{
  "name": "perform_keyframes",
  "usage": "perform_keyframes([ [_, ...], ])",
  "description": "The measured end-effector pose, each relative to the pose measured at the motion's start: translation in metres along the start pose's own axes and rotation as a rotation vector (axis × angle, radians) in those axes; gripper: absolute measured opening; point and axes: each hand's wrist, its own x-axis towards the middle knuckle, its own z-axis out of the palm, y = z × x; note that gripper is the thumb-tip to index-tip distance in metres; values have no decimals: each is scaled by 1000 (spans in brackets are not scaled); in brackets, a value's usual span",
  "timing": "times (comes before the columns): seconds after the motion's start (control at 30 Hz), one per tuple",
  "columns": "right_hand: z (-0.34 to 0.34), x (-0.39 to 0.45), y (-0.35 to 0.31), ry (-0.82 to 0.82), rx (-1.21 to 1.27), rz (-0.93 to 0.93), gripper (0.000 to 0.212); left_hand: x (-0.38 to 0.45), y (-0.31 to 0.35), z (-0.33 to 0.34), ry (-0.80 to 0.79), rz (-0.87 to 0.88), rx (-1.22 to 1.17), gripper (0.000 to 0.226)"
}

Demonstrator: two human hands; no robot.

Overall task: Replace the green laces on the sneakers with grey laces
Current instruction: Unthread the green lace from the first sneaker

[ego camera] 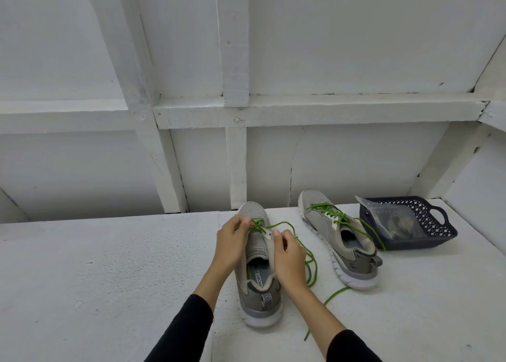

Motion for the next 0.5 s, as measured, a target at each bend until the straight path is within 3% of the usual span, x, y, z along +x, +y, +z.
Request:
perform_keyframes([
  [0.17,0,0,1,-6,-6,15,39,10,12,-13,161,-123,-707,28],
  [0.23,0,0,1,-6,-3,17,39,16,11,-17,226,-167,-789,29],
  [0.33,0,1,2,-8,-3,15,39,19,3,-20,273,-223,-660,30],
  [0.5,0,0,0,-12,-16,6,38,14,-5,-18,201,-190,-164,24],
])
